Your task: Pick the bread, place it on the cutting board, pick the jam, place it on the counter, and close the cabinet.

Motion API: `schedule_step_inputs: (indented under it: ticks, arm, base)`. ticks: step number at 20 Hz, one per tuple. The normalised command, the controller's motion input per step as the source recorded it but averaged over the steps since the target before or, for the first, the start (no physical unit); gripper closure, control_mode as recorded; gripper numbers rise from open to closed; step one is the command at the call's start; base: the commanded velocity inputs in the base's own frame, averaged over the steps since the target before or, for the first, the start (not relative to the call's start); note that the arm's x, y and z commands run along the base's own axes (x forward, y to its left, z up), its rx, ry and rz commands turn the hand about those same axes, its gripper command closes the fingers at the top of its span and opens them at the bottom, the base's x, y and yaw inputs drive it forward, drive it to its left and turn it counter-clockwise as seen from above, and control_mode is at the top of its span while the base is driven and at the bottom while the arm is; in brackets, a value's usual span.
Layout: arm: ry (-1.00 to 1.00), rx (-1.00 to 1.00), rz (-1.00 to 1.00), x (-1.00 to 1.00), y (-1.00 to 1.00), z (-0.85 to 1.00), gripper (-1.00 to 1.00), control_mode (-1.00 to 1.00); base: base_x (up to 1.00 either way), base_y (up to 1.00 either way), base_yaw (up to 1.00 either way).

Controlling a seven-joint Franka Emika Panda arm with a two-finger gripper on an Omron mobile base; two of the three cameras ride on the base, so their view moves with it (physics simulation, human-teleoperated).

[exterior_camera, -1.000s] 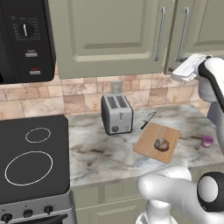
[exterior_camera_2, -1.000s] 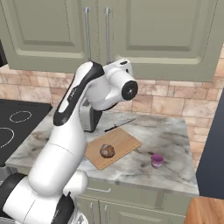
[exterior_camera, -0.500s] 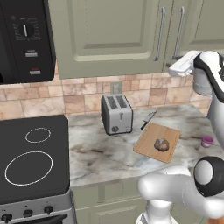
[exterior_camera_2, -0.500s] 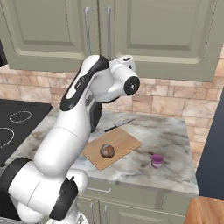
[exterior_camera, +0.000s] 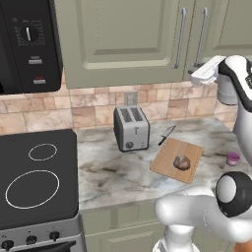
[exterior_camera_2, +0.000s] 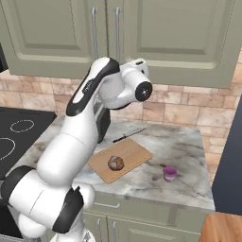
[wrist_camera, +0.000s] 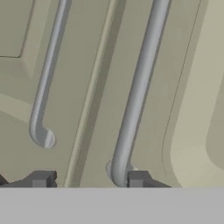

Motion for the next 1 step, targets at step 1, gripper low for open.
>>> schedule_step_inputs:
  ticks: [1]
  arm:
    - [0.0, 0.0, 0.0, 0.34, 0.23, -0.04, -1.0, -1.0]
  base:
    - [0.0, 0.0, 0.0]
